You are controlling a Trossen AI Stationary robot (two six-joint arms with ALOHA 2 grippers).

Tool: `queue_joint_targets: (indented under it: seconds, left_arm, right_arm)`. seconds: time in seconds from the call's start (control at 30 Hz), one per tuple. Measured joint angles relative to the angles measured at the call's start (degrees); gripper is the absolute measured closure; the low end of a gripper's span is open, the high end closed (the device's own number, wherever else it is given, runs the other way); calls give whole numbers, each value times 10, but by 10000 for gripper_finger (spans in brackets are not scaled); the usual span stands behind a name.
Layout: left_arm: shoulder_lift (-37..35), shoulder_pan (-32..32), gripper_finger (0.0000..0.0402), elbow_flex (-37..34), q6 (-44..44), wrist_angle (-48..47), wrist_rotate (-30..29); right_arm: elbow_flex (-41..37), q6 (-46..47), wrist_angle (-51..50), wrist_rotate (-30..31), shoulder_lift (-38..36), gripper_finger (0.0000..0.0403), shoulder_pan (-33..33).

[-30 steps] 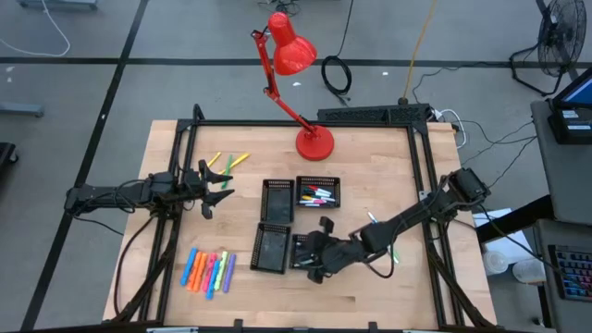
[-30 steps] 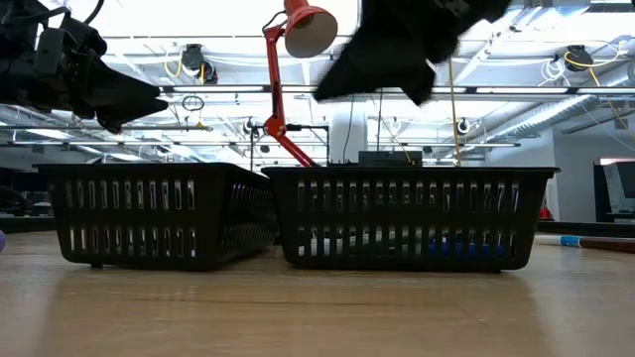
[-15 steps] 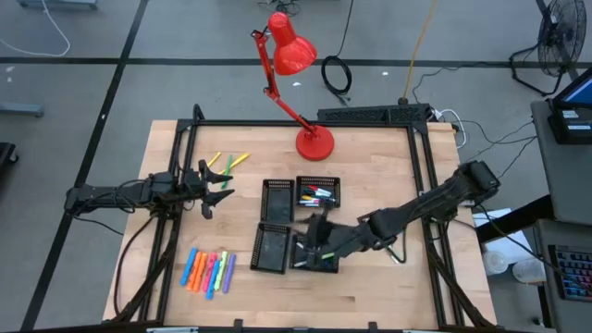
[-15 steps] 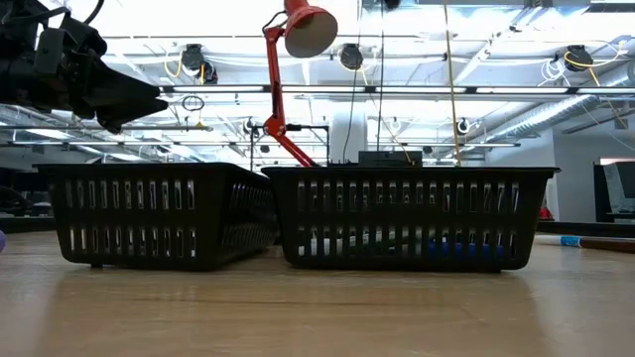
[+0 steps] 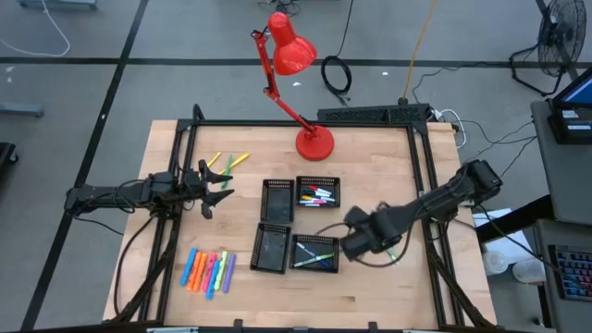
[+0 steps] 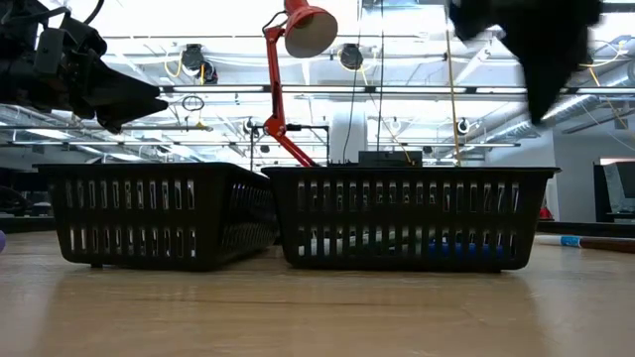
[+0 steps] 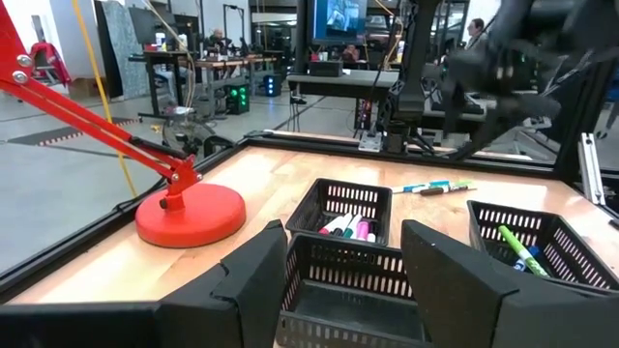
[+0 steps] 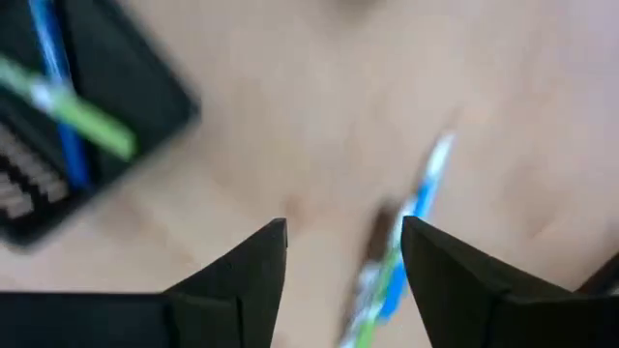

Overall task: Pick & Place Markers
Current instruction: Put the brown marker pen into the bottom right black bin

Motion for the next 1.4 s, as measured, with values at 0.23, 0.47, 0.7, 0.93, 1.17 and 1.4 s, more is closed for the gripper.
queue_joint_targets:
  seconds: [0.23, 0.47, 0.7, 0.93, 1.17, 1.4]
  left_arm:
    - [0, 0, 192, 0, 0, 0, 0]
    - [0, 0, 192, 0, 0, 1, 0]
    - [0, 0, 192, 0, 0, 1, 0]
    - [0, 0, 192, 0, 0, 0, 0]
    - [0, 0, 192, 0, 0, 0, 0]
    - [0, 0, 192, 0, 0, 0, 0]
  right_arm:
    - [-114, 47, 94, -98, -3, 230, 36]
    - [-196, 58, 159, -101, -4, 237, 42]
    - [-239, 65, 202, -101, -4, 237, 42]
    - [-260, 68, 232, -102, -6, 239, 42]
    - [-257, 70, 224, -145, -30, 248, 30]
    - [-256, 142, 112, -66, -89, 261, 24]
